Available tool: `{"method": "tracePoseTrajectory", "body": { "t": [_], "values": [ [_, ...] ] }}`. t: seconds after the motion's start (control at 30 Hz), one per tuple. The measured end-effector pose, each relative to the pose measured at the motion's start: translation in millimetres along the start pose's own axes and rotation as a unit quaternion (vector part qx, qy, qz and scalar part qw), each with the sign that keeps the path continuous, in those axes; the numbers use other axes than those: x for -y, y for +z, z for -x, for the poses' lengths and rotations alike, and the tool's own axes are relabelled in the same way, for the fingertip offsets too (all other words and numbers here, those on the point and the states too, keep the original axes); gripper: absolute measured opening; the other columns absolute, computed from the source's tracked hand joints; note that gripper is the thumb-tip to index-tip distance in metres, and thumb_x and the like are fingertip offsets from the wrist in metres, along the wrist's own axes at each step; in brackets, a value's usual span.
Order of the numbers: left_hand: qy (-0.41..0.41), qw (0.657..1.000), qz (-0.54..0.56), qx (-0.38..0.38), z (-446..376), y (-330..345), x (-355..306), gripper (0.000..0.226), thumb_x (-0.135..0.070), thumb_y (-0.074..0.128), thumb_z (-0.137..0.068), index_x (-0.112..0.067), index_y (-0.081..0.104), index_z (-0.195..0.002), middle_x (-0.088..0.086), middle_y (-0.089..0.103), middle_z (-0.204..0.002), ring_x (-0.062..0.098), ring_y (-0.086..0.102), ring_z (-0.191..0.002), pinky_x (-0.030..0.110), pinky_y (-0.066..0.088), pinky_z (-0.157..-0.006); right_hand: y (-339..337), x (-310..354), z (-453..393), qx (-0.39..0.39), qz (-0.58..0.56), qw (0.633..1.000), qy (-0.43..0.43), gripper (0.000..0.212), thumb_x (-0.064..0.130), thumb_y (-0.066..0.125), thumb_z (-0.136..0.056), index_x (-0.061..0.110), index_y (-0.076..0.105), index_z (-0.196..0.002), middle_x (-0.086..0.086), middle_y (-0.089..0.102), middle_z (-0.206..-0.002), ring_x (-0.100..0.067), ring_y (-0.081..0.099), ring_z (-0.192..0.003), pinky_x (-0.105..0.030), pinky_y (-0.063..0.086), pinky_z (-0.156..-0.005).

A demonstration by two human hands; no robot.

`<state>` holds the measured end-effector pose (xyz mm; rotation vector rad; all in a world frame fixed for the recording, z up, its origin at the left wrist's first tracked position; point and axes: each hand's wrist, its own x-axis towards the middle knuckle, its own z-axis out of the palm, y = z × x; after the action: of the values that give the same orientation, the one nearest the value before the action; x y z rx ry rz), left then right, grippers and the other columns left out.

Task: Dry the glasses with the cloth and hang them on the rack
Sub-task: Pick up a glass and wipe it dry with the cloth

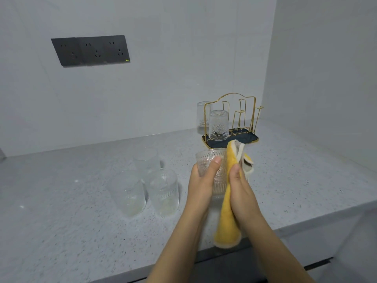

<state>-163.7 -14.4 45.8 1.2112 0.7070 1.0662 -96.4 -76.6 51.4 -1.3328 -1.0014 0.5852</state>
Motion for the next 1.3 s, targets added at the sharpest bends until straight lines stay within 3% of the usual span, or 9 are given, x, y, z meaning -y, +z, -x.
{"method": "tracePoseTrajectory", "body": {
  "t": [0.13,0.33,0.4,0.5,0.63,0.8,0.97,1.07,1.3],
  "values": [
    [-0.028,0.999,0.016,-0.012,12,5,1,0.075,-0.062,0.072,-0.06,-0.017,0.062,-0.118,0.004,0.074,-0.107,0.014,0.073,-0.093,0.023,0.057,-0.067,-17,4,-19,-0.003,-0.034,0.987,0.159,0.07,0.064,0.017,-0.087,0.022,0.043,-0.136,-0.003,0.054,-0.127,-0.013,0.055,-0.101,-0.027,0.041,-0.085],
    [-0.058,0.994,0.003,-0.091,8,-4,0,0.058,-0.065,0.069,-0.07,-0.023,0.055,-0.107,-0.002,0.066,-0.112,0.01,0.065,-0.101,0.031,0.053,-0.086,2,-2,20,0.068,0.041,0.997,0.026,0.061,0.068,0.019,-0.077,0.053,0.014,-0.135,0.029,0.025,-0.14,0.031,0.023,-0.113,0.012,0.017,-0.078],
    [-0.06,0.995,0.0,-0.078,8,-3,-1,0.058,-0.064,0.067,-0.07,-0.021,0.056,-0.108,0.002,0.068,-0.113,0.011,0.068,-0.1,0.032,0.054,-0.089,-1,1,17,0.064,0.034,0.997,0.03,0.056,0.069,0.019,-0.077,0.056,0.013,-0.131,0.03,0.024,-0.138,0.025,0.024,-0.117,0.013,0.02,-0.078],
    [-0.085,0.994,0.055,-0.034,14,4,2,0.072,-0.062,0.07,-0.063,-0.015,0.06,-0.118,0.007,0.072,-0.111,0.017,0.071,-0.096,0.032,0.058,-0.079,-15,3,-6,0.012,-0.022,0.99,0.137,0.067,0.067,0.018,-0.084,0.031,0.041,-0.136,0.003,0.051,-0.133,-0.015,0.048,-0.121,-0.027,0.04,-0.102],
    [-0.083,0.993,0.081,-0.018,15,4,6,0.066,-0.056,0.066,-0.07,-0.013,0.062,-0.12,0.005,0.074,-0.107,0.018,0.072,-0.095,0.031,0.058,-0.074,-19,7,-8,0.001,-0.037,0.983,0.181,0.053,0.063,0.021,-0.088,0.028,0.057,-0.106,0.01,0.06,-0.085,-0.001,0.055,-0.074,-0.011,0.046,-0.06],
    [-0.063,0.99,0.119,-0.044,5,-6,-1,0.071,-0.057,0.07,-0.073,-0.011,0.061,-0.127,0.012,0.068,-0.123,0.027,0.063,-0.116,0.047,0.045,-0.106,1,-3,23,0.065,0.01,0.997,0.03,0.051,0.069,0.022,-0.078,0.057,0.026,-0.127,0.039,0.036,-0.121,0.03,0.035,-0.104,0.01,0.024,-0.077],
    [-0.075,0.992,0.105,-0.003,9,1,-2,0.071,-0.06,0.066,-0.069,-0.014,0.063,-0.123,0.009,0.072,-0.116,0.022,0.069,-0.106,0.037,0.055,-0.088,-15,3,-10,0.018,-0.073,0.982,0.175,0.068,0.066,0.024,-0.086,0.021,0.051,-0.13,0.002,0.06,-0.12,-0.016,0.056,-0.111,-0.035,0.043,-0.099],
    [-0.065,0.996,0.054,0.028,8,-1,-3,0.058,-0.069,0.059,-0.077,-0.024,0.067,-0.114,0.0,0.075,-0.109,0.013,0.071,-0.101,0.026,0.056,-0.078,-17,9,-14,0.002,-0.068,0.979,0.195,0.062,0.064,0.024,-0.088,0.022,0.053,-0.124,0.005,0.062,-0.092,-0.006,0.058,-0.08,-0.021,0.047,-0.071],
    [0.0,0.996,-0.083,-0.022,14,-3,-6,0.078,-0.076,0.038,-0.079,-0.032,0.038,-0.143,-0.023,0.045,-0.126,-0.014,0.048,-0.105,0.009,0.04,-0.084,3,2,7,-0.022,-0.015,0.998,0.063,0.077,0.071,0.018,-0.074,0.04,0.019,-0.144,0.008,0.031,-0.149,-0.013,0.029,-0.136,-0.026,0.023,-0.102]
  ]
}}
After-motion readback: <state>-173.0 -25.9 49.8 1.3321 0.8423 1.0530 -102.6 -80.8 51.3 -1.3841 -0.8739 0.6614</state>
